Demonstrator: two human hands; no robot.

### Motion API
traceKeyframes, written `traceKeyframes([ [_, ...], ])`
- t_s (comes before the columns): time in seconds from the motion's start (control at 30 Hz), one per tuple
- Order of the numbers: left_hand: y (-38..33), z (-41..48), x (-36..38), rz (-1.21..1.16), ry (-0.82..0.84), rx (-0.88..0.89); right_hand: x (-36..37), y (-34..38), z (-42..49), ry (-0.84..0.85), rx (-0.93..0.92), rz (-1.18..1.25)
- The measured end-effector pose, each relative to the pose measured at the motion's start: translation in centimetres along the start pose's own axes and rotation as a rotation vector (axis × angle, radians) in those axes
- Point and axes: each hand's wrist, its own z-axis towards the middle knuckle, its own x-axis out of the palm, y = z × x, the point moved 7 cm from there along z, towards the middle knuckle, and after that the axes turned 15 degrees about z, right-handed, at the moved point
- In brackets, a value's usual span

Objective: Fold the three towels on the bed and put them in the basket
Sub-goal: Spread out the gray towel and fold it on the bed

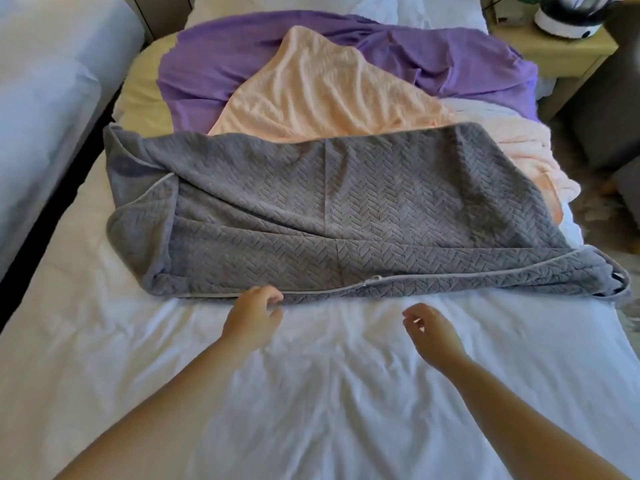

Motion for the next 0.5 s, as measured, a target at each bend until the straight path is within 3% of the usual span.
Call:
traceKeyframes([
  [0.13,-2.0,4.9,2.2,0.278,0.069,0.071,0.3,2.9,5.4,-0.081,-0.194,-0.168],
  [0.27,-1.9,6.7,5.5,0.487,0.187,0.078,1.3,2.5,8.4,-0.016,-0.168,-0.339],
  [0.4,-1.6,7.1,6.0,0.482,0.185,0.117,1.8,2.1,9.5,0.034,-0.15,-0.585],
  [0.5,-1.2,7.2,4.4,0.326,0.203,0.115,1.1,2.4,9.4,0.049,-0.126,-0.483],
])
